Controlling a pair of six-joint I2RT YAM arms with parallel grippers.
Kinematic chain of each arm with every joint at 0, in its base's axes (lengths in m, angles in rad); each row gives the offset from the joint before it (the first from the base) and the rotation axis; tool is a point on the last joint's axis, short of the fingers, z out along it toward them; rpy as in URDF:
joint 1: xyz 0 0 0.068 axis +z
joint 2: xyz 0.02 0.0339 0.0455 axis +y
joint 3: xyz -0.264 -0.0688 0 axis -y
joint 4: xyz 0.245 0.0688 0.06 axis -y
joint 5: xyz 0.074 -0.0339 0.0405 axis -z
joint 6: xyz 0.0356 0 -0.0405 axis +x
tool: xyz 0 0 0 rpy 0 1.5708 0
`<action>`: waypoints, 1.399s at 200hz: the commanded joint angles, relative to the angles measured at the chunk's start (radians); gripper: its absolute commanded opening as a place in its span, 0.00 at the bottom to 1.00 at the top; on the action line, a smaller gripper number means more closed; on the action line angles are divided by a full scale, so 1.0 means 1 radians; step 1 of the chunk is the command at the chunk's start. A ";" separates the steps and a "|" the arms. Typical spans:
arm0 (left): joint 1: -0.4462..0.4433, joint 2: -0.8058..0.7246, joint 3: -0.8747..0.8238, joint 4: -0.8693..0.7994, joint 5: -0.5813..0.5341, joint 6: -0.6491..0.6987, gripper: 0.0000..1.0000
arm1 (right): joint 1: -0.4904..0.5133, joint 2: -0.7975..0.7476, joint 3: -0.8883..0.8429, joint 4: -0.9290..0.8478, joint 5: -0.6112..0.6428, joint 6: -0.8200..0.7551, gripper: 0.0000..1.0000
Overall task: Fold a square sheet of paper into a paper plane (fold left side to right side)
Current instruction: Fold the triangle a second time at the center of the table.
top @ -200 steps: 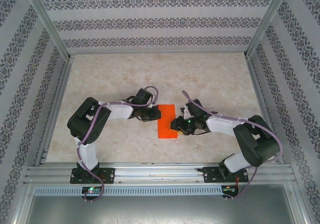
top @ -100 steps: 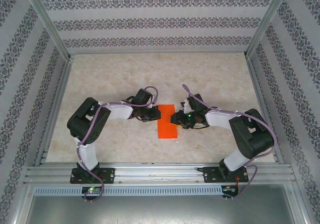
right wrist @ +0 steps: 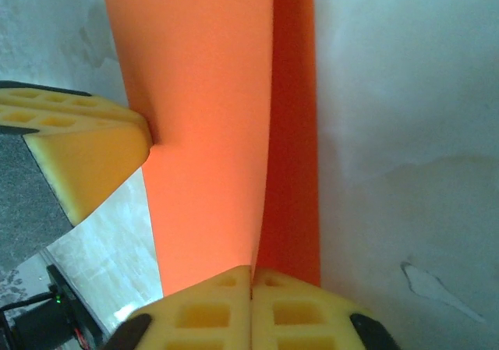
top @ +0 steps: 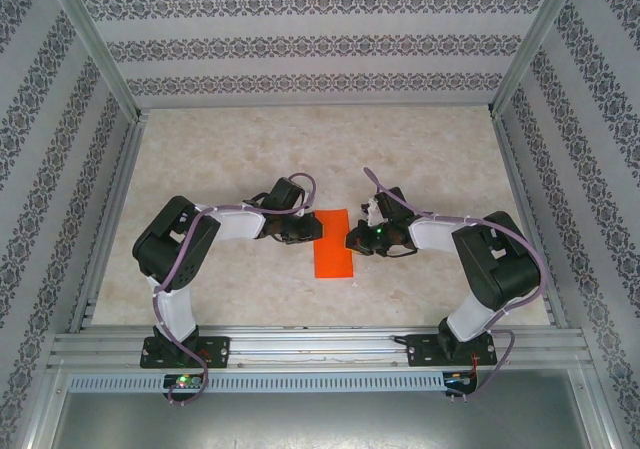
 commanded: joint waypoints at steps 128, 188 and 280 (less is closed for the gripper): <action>-0.040 -0.487 -0.195 -0.064 -0.207 0.245 0.34 | -0.006 -0.030 0.015 0.004 -0.050 0.089 0.00; -0.238 -0.594 -0.238 -0.111 -0.318 0.349 0.43 | -0.004 -0.041 0.018 -0.014 -0.056 0.111 0.00; -0.564 -0.297 -0.004 -0.257 -0.622 0.424 0.69 | -0.005 -0.036 0.025 -0.024 -0.053 0.114 0.00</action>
